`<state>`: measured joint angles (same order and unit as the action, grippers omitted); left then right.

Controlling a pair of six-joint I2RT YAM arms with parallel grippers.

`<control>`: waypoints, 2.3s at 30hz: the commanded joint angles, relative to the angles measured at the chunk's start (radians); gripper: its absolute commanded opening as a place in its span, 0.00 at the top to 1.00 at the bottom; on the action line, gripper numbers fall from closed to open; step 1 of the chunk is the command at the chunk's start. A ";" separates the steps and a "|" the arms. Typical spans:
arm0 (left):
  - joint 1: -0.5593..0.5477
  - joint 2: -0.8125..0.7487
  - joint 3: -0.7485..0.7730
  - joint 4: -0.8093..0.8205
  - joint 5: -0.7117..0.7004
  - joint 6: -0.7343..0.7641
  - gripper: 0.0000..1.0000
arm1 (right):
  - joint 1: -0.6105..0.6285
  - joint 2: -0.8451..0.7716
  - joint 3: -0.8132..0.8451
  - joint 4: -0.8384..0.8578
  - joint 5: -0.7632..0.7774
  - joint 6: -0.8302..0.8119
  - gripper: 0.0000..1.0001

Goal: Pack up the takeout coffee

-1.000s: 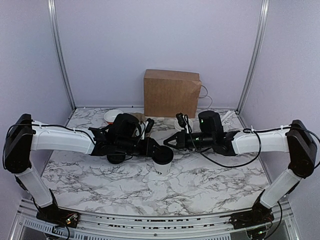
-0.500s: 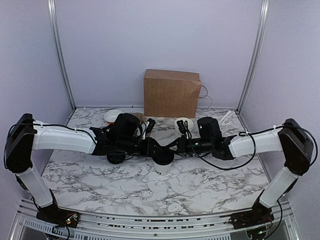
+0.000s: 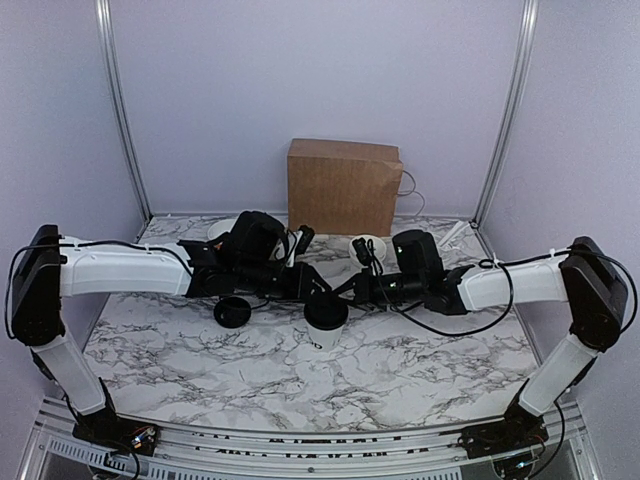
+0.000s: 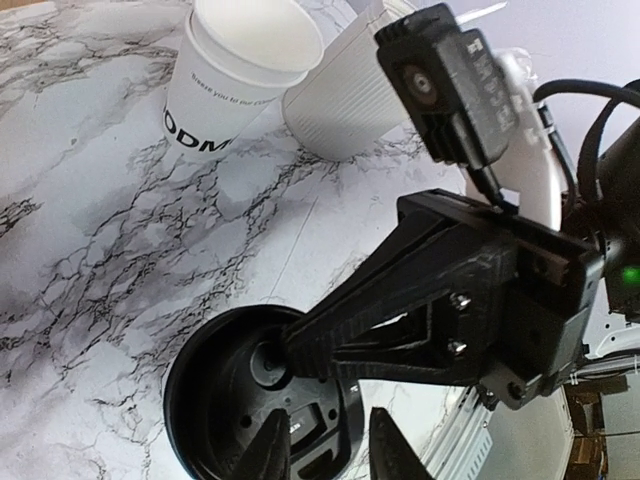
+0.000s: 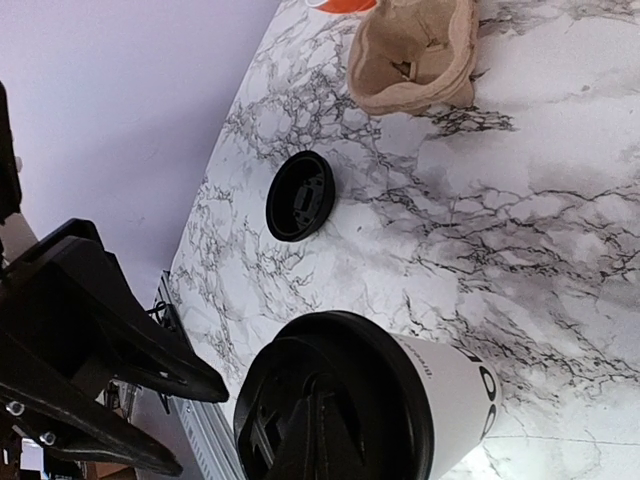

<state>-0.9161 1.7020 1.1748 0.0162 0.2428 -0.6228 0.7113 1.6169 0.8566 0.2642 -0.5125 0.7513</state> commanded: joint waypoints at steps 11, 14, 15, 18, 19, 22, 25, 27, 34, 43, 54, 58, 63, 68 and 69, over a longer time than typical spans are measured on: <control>0.097 0.012 -0.180 0.333 0.205 -0.218 0.81 | 0.004 0.003 0.028 -0.037 0.005 -0.044 0.99; 0.102 0.071 -0.232 0.387 0.240 -0.258 0.84 | 0.004 0.010 0.017 -0.029 0.001 -0.041 0.99; 0.102 0.078 -0.245 0.390 0.236 -0.263 0.84 | 0.006 0.013 0.014 -0.027 0.000 -0.041 0.99; 0.102 0.071 -0.260 0.390 0.220 -0.261 0.84 | 0.005 0.015 0.009 -0.021 -0.002 -0.038 0.99; 0.102 0.063 -0.261 0.389 0.216 -0.257 0.84 | 0.005 0.016 0.009 -0.020 -0.002 -0.037 0.99; 0.102 0.049 -0.252 0.370 0.204 -0.243 0.84 | 0.005 0.019 0.018 -0.017 -0.009 -0.036 0.99; 0.102 0.047 -0.243 0.354 0.204 -0.234 0.84 | 0.005 0.017 0.039 -0.023 -0.008 -0.043 0.99; 0.102 0.044 -0.239 0.348 0.203 -0.231 0.84 | 0.005 0.013 0.059 -0.030 -0.009 -0.052 0.99; 0.097 0.021 -0.200 0.292 0.186 -0.195 0.84 | 0.005 -0.035 0.118 -0.037 -0.018 -0.090 0.98; 0.089 0.010 -0.169 0.244 0.165 -0.166 0.84 | 0.005 0.001 0.044 0.112 -0.103 0.011 0.98; 0.085 -0.008 -0.119 0.173 0.138 -0.128 0.84 | 0.005 0.088 -0.091 0.273 -0.130 0.114 1.00; 0.080 -0.022 -0.105 0.154 0.130 -0.115 0.83 | 0.005 0.061 -0.053 0.201 -0.108 0.074 1.00; 0.079 -0.056 -0.098 0.132 0.132 -0.103 0.83 | 0.005 0.039 0.002 0.140 -0.095 0.041 1.00; 0.079 -0.125 -0.106 0.149 0.164 -0.137 0.82 | 0.005 0.038 0.032 0.115 -0.094 0.025 1.00; 0.076 -0.135 -0.110 0.161 0.176 -0.150 0.82 | 0.005 0.038 0.034 0.115 -0.093 0.024 1.00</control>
<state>-0.8333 1.6417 1.0500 0.1696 0.3859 -0.7528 0.7139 1.6825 0.8440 0.4210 -0.6197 0.8036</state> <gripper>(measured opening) 0.176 0.005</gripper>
